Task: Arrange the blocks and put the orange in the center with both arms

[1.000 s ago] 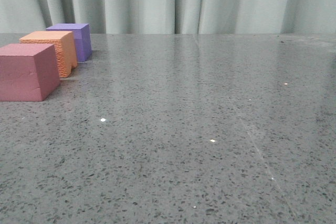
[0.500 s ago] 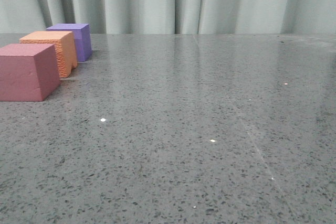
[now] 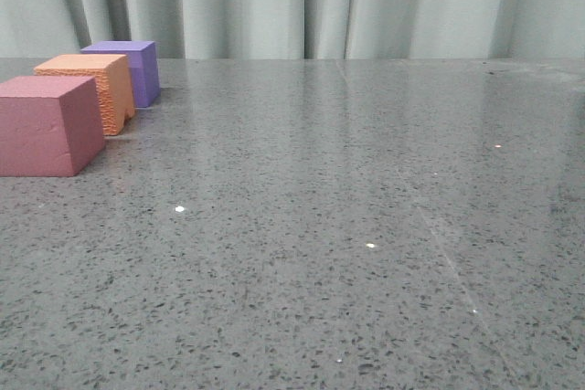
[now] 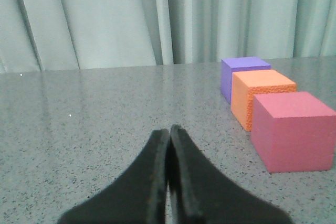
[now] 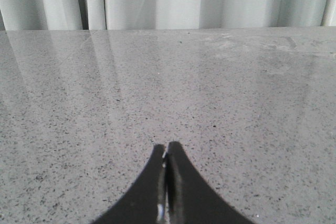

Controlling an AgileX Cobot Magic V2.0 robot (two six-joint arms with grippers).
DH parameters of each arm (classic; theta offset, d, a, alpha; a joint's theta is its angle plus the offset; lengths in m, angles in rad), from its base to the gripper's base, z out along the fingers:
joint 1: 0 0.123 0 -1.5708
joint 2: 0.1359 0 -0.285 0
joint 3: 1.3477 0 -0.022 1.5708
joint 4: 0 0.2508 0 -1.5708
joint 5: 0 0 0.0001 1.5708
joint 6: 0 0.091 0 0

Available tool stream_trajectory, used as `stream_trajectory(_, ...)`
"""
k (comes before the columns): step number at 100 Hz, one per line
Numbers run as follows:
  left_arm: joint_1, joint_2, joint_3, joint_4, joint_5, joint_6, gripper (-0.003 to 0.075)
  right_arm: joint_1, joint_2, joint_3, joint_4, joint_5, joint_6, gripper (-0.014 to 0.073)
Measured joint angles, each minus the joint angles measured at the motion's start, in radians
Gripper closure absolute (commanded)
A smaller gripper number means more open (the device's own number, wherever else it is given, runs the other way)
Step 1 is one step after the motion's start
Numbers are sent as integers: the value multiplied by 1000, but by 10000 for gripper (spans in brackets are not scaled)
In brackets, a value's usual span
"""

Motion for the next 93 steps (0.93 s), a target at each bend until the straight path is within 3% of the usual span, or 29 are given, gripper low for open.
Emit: stream_trajectory(93,0,0,0,0,-24,0,739,0,0,0,0,-2,0,661)
